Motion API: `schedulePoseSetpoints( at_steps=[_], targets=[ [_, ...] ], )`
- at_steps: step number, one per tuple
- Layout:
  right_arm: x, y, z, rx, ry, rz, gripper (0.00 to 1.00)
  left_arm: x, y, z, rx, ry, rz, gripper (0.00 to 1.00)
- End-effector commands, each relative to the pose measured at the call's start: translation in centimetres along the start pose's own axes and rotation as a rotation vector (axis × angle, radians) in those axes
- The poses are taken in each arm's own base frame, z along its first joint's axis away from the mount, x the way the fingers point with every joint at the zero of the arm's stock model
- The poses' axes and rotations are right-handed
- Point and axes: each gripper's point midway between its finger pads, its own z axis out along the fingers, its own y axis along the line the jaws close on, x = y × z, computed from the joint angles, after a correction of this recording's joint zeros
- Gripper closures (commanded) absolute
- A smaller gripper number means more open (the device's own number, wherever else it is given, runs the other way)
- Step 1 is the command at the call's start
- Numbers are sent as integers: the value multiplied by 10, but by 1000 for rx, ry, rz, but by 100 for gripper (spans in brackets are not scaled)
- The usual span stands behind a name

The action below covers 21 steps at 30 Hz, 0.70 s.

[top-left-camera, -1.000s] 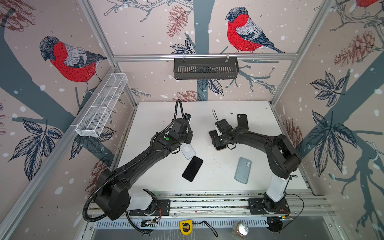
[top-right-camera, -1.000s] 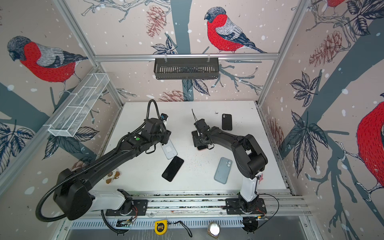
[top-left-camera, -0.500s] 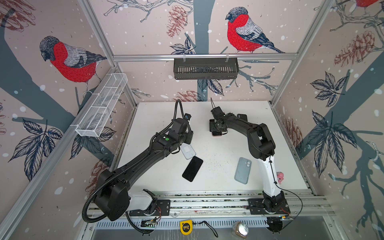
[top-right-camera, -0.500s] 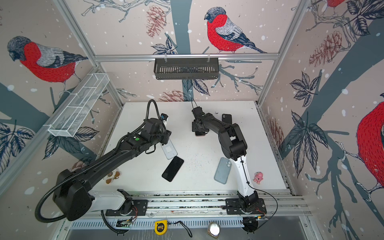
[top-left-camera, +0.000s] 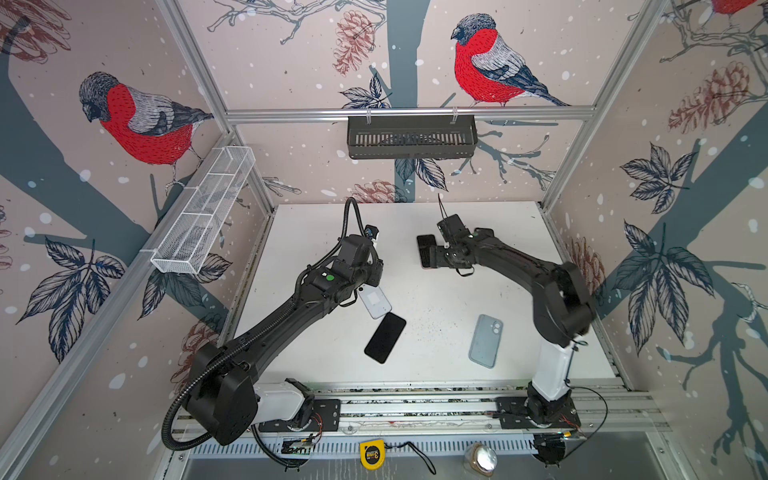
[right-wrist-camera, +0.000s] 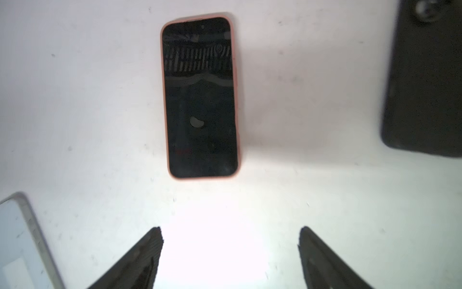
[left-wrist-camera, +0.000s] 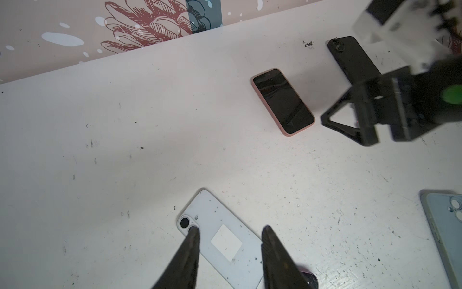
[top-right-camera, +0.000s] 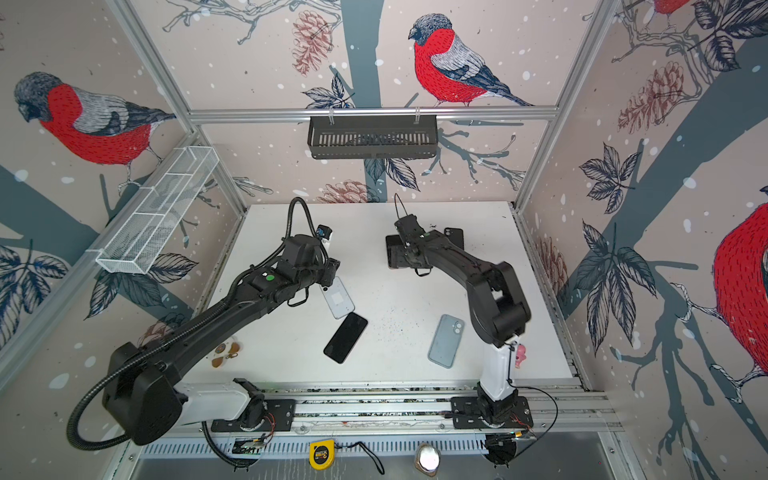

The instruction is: Put the phone into the phone case

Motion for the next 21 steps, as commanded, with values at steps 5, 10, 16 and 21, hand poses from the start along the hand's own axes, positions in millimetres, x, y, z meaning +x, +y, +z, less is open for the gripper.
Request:
schedulePoseSetpoints(
  at_steps=[5, 10, 16, 21],
  targets=[
    [114, -64, -58, 34, 36, 213, 26, -12, 7, -9, -34, -56, -6, 59],
    [165, -101, -73, 95, 15, 377, 31, -16, 9, -13, -41, -75, -7, 58],
    [192, -122, -63, 143, 37, 453, 44, -12, 8, -11, -49, -63, 0, 58],
    [216, -123, -46, 140, 142, 459, 59, -9, 6, -10, -58, -52, 17, 58]
  ],
)
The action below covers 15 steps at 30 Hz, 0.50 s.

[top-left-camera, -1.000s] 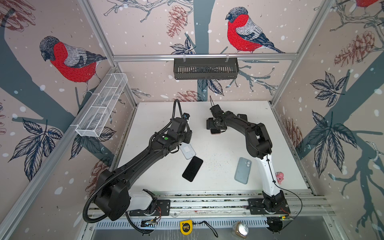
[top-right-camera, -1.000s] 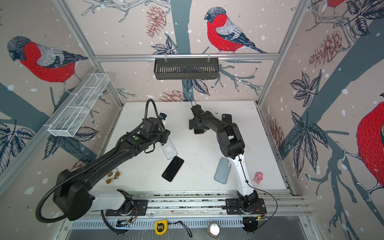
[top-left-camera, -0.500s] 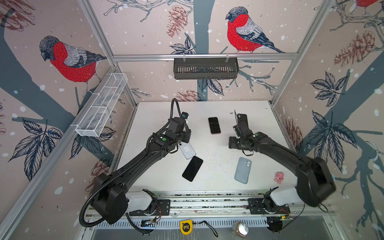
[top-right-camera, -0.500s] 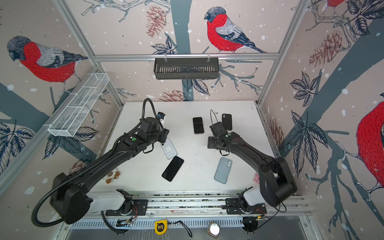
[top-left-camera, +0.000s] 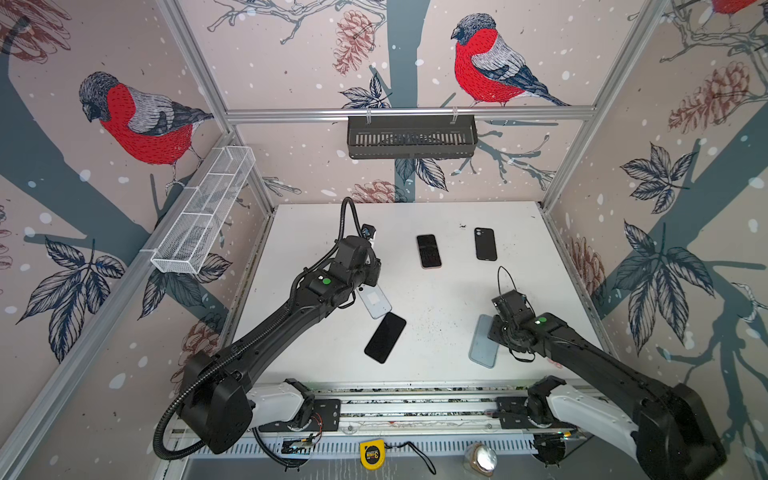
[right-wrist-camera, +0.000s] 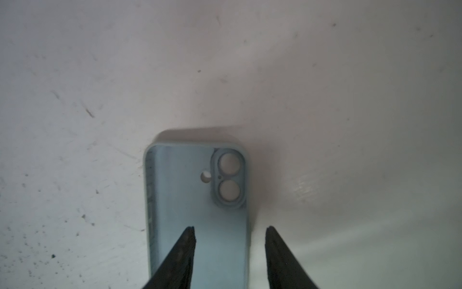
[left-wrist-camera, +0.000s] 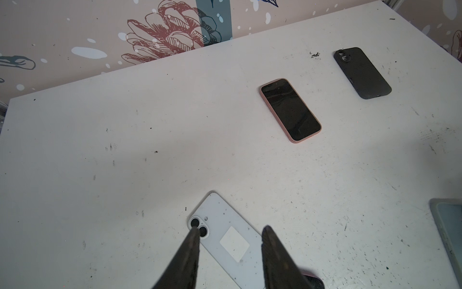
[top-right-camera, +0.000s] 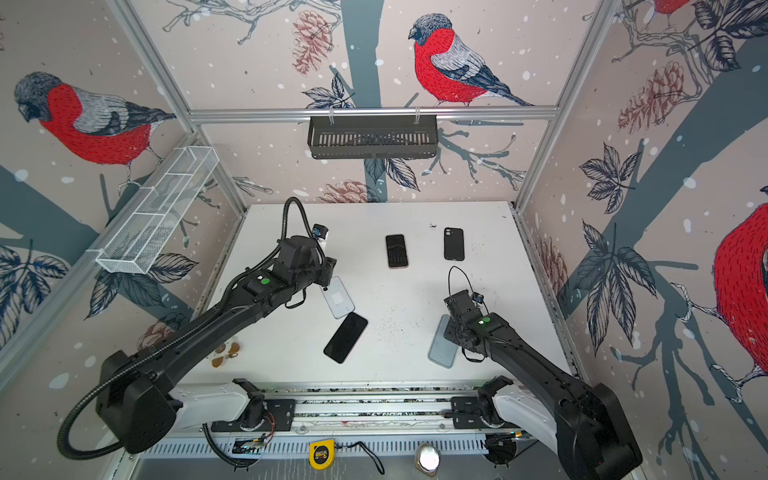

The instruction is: Put the phone into the phone case

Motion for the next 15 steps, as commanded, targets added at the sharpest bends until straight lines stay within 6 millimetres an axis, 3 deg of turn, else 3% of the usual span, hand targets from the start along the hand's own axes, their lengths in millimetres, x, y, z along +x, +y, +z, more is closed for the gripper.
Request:
schedulePoseSetpoints(
  at_steps=[1, 5, 8, 15],
  targets=[
    [9, 1, 9, -9, 51, 26, 65, -3, 1, 2, -21, -13, 11, 58],
    [11, 13, 16, -54, 78, -7, 97, -2, 0, 3, -22, -7, 16, 58],
    [-10, 39, 9, -119, 16, -129, 98, -2, -1, 2, -21, -9, 16, 58],
    [-54, 130, -8, -327, -80, -608, 99, -4, 0, 1, -26, -17, 16, 58]
  ],
)
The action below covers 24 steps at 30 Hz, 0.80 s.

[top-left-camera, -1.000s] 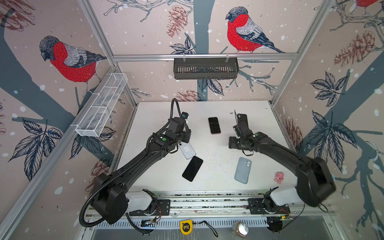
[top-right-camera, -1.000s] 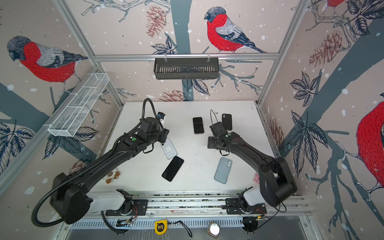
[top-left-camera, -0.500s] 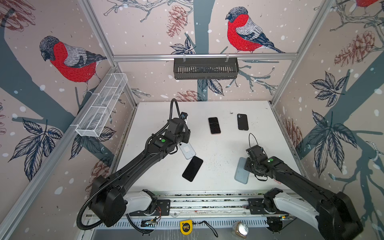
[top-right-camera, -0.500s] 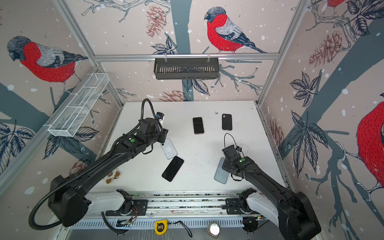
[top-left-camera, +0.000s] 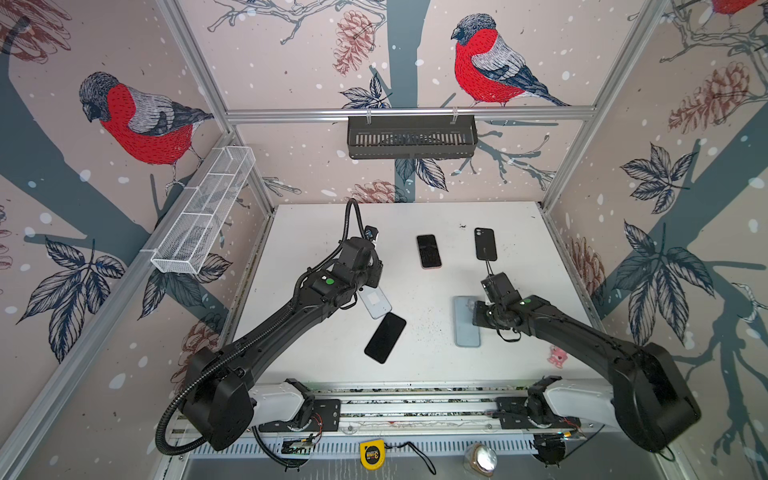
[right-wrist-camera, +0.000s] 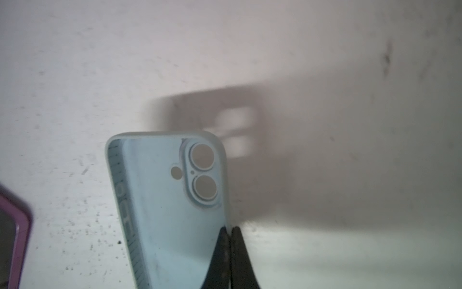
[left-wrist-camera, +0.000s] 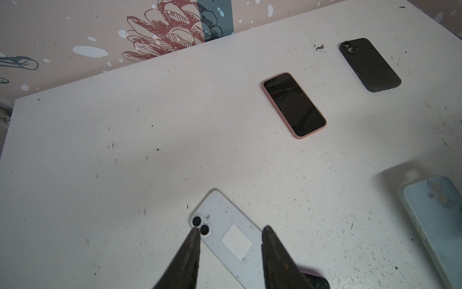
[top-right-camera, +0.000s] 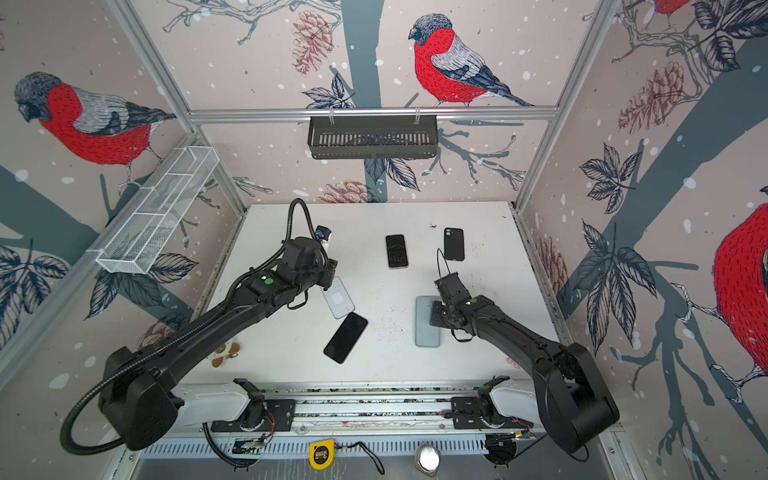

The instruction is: Put the phone into the phone case

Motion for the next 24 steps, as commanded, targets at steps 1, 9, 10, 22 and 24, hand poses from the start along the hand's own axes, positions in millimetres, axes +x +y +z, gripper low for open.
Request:
schedulePoseSetpoints(
  at_steps=[1, 9, 10, 22, 24],
  targets=[
    [-37, 43, 1, -112, -51, -289, 99, -8, 2, -3, -11, -31, -4, 58],
    [-47, 98, 32, -46, 67, -632, 99, -10, 3, -5, -14, -42, -3, 58],
    [-46, 99, 35, -42, 81, -639, 99, -11, 3, -5, -13, -43, -3, 58],
    [-46, 93, 45, 2, 95, -627, 54, -12, 1, -7, 3, -49, -4, 58],
    [-47, 94, 42, 10, 84, -597, 42, -12, 1, -8, 1, -50, -5, 58]
  ],
)
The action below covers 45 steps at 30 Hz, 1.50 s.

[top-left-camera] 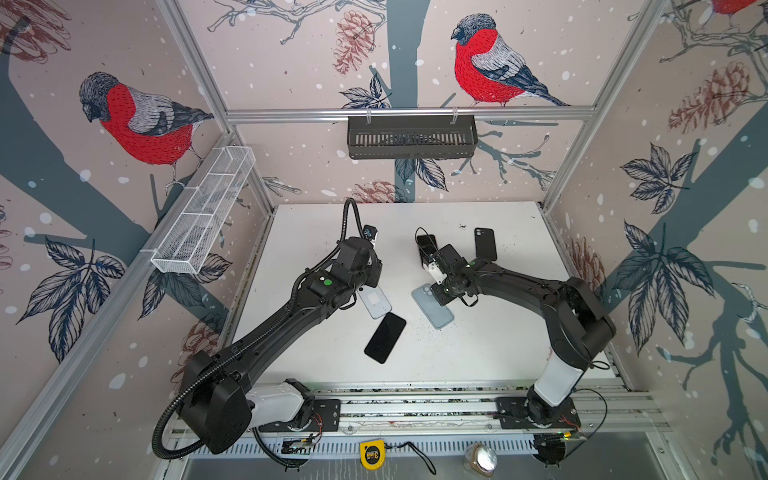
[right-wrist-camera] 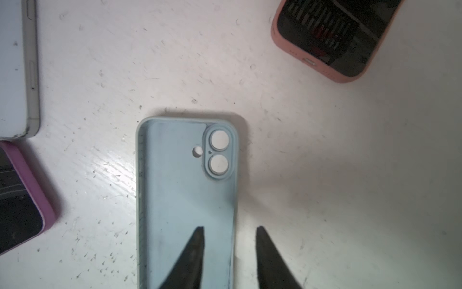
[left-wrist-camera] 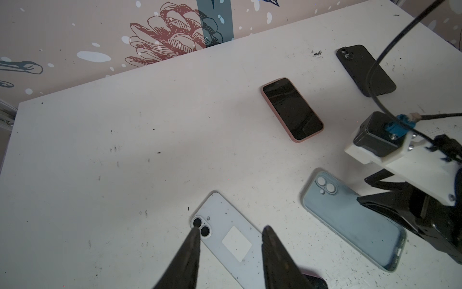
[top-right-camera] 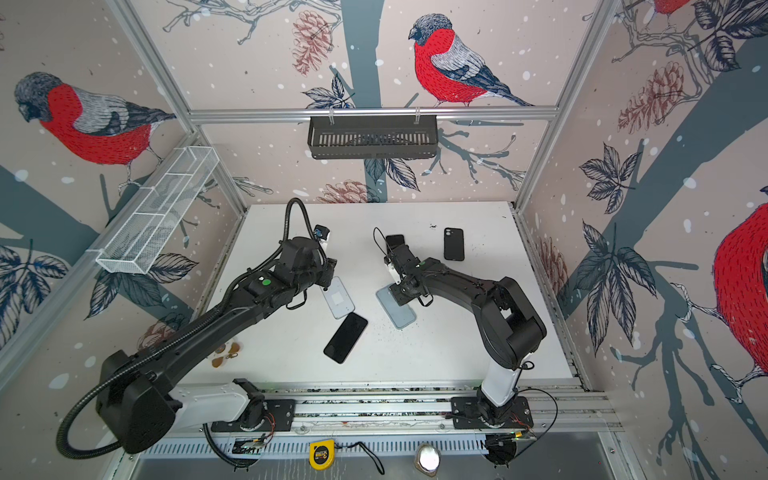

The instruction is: Put the phone into the phone case

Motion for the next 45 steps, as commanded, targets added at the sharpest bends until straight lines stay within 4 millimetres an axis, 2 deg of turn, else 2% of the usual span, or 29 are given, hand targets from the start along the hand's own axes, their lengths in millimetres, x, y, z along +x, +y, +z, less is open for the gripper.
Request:
schedulePoseSetpoints(
  at_steps=[1, 3, 5, 9, 11, 12, 14, 16, 18, 22, 25, 29, 35, 41, 45],
  targets=[
    [0, 1, -7, 25, -8, 40, 41, -8, 1, -3, -2, -33, -2, 58],
    [-2, 15, -17, 1, -35, 85, 39, -9, 1, -4, -3, -37, -4, 58],
    [-4, 37, -26, -54, -65, 149, 37, -10, 2, -5, -8, -41, -5, 58],
    [-1, 86, -37, -189, -86, 371, 20, -20, 11, -17, -41, -91, -19, 58],
    [4, 109, -37, -295, -56, 534, 14, -33, 19, -32, -69, -161, -43, 58],
    [7, 119, -36, -336, -37, 593, 11, -28, 22, -34, -81, -165, -44, 58],
    [15, 132, -32, -328, 13, 726, 8, -33, 29, -46, -102, -213, -56, 58],
    [17, 143, -31, -280, 46, 774, 0, -36, 33, -54, -115, -247, -66, 58],
    [18, 155, -28, -215, 96, 804, 0, -40, 36, -62, -124, -275, -71, 58],
    [28, 179, -9, -92, 252, 809, 0, -42, 37, -69, -126, -302, -78, 58],
    [31, 187, 7, -26, 298, 808, 0, -42, 37, -69, -129, -298, -74, 58],
    [28, 197, 24, -22, 321, 799, 0, -42, 34, -68, -122, -293, -67, 58],
    [27, 201, 38, 29, 366, 803, 0, -42, 34, -70, -127, -296, -62, 58],
    [41, 192, 49, 123, 405, 807, 3, -44, 34, -73, -125, -304, -62, 58],
    [49, 187, 55, 161, 431, 795, 9, -44, 35, -75, -128, -308, -63, 58]
  ],
)
